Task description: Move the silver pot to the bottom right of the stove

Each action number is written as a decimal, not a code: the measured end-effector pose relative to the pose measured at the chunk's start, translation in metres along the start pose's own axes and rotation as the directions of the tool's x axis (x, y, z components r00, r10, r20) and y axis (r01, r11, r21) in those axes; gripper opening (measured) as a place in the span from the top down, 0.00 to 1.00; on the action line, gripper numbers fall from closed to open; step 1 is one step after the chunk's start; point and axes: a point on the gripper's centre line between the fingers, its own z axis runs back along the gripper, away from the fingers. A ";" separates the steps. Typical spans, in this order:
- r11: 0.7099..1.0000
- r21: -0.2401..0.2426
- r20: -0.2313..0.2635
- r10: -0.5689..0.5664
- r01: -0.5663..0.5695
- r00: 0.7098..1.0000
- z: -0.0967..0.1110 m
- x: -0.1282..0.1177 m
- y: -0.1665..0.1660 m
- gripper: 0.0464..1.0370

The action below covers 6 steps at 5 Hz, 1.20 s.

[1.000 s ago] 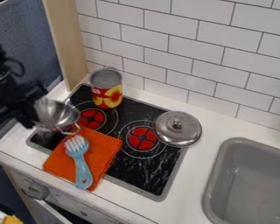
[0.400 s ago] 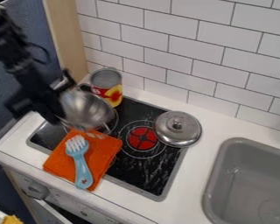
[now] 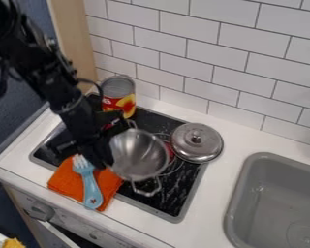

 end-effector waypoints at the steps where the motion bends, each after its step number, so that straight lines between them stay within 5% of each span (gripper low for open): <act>1: 0.998 -0.016 -0.023 -0.057 0.056 0.998 -0.024 -0.002 -0.003 0.98; 4: 0.995 0.009 -0.034 -0.101 0.102 0.994 -0.069 -0.008 -0.009 0.95; 5: 0.995 0.034 -0.031 -0.097 0.098 0.995 -0.072 -0.008 -0.008 0.77; 6: 0.998 0.035 -0.061 -0.056 0.058 0.997 -0.070 -0.009 -0.005 0.48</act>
